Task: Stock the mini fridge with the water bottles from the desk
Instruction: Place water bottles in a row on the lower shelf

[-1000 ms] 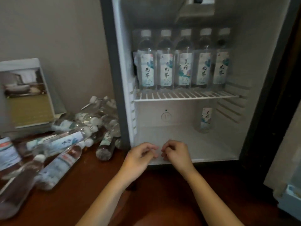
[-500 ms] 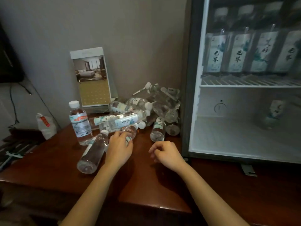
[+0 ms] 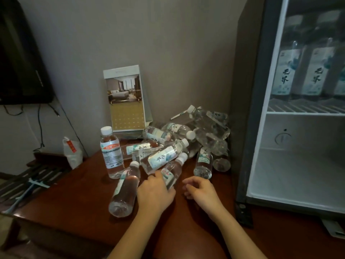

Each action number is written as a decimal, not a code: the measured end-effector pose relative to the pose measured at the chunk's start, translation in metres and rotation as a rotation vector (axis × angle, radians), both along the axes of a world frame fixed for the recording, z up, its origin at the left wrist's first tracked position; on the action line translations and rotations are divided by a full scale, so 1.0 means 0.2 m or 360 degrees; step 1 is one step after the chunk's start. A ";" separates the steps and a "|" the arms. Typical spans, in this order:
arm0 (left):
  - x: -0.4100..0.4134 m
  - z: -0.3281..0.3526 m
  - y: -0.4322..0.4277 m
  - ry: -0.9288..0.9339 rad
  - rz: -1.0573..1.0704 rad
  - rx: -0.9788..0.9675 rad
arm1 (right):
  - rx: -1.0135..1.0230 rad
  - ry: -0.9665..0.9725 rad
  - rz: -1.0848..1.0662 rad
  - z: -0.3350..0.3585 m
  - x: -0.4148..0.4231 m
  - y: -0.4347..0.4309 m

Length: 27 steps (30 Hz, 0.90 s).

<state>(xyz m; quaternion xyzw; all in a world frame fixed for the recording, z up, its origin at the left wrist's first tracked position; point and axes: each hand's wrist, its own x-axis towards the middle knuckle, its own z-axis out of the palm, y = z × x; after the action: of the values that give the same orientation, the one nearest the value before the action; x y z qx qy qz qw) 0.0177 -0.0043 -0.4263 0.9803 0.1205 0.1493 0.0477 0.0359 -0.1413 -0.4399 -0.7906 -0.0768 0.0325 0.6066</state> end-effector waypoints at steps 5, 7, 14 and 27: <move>-0.05 -0.01 -0.05 -0.0070 -0.0058 -0.0155 | 0.0120 0.0107 -0.0066 0.00 0.00 -0.01; -0.08 0.00 -0.06 -0.0102 -0.0069 -0.0251 | 0.0250 0.0186 -0.0039 0.02 -0.02 -0.01; -0.17 -0.10 -0.05 -0.0399 -0.0466 -0.1139 | 0.0728 0.0391 0.0151 0.05 -0.05 -0.03; -0.23 -0.18 -0.12 -0.0329 -0.1094 -0.1127 | 0.1129 0.0384 0.0231 0.05 -0.09 -0.06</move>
<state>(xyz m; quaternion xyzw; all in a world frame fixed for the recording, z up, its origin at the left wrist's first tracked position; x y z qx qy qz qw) -0.0273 -0.0285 -0.4630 0.8670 -0.1714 0.1712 0.4354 0.0177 -0.1535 -0.4299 -0.5147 -0.0670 0.1395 0.8433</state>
